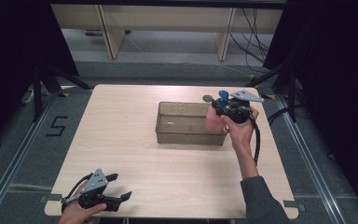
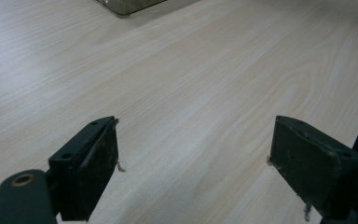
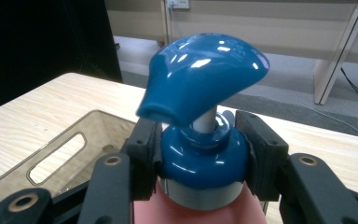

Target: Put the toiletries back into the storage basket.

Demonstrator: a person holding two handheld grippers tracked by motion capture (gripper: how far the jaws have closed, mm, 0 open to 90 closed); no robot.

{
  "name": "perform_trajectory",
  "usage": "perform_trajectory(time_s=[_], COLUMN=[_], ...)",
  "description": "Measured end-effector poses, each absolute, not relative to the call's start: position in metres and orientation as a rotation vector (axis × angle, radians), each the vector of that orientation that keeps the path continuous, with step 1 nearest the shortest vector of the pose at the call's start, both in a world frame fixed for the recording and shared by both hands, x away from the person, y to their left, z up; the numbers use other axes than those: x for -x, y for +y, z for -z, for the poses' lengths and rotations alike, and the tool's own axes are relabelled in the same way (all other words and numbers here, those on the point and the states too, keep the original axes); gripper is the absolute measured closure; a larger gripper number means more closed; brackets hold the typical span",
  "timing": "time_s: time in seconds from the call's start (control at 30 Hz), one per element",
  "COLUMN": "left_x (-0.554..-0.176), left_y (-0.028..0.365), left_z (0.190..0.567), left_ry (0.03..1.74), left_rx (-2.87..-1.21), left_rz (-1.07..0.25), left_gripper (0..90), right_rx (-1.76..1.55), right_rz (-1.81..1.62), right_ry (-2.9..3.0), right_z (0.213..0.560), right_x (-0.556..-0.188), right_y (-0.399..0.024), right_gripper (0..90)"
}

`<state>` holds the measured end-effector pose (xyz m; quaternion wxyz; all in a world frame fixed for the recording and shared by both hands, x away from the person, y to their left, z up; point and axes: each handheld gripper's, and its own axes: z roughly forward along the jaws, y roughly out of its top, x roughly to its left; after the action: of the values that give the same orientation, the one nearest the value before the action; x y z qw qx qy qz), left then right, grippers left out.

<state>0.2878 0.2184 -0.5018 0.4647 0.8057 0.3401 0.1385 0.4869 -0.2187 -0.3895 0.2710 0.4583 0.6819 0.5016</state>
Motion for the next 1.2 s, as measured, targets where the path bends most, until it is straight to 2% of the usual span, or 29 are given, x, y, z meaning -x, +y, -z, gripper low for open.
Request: perform_trajectory(time_s=[1.2], left_x=[-0.288], left_y=[0.22], left_z=[0.5], left_ry=[0.833], left_rx=[-1.975], left_rz=[-0.343], left_gripper=[14.7], right_rx=[-1.217], right_rz=[-1.293], right_ry=[1.927], right_z=[0.415], right_x=[-0.489], right_y=[-0.22], right_gripper=[53.4])
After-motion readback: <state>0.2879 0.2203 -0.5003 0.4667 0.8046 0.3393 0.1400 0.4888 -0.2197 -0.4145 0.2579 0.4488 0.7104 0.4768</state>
